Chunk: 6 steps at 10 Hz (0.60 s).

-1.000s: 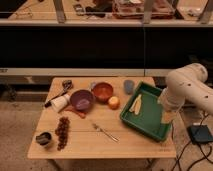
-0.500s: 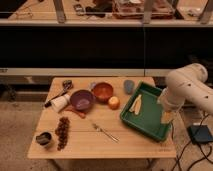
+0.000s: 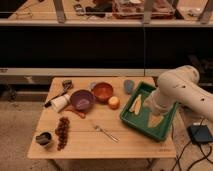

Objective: Place fork in plastic cup

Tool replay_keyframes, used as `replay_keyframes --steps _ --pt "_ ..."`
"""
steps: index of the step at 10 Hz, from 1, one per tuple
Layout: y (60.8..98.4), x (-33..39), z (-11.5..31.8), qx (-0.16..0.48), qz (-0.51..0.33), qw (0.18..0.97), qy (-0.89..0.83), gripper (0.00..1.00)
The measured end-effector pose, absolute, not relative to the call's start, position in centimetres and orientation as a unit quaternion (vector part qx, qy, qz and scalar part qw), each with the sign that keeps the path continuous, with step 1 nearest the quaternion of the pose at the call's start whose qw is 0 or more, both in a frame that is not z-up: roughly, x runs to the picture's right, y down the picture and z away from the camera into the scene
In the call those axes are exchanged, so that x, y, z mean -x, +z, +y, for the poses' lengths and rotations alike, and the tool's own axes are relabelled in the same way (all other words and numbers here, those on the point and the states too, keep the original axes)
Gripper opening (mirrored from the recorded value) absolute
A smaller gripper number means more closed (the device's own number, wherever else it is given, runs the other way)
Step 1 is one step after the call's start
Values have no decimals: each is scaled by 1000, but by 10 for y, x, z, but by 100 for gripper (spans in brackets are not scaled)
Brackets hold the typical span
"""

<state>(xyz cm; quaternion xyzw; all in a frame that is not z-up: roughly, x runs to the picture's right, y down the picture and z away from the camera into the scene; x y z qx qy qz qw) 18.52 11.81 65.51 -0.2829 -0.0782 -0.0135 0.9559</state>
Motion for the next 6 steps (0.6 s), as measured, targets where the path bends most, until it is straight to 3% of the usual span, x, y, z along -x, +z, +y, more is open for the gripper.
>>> replay_keyframes --steps 3,6 --pt "645 -109 130 291 -123 948 -30 65" --pt "659 -48 144 320 -147 936 -3 65"
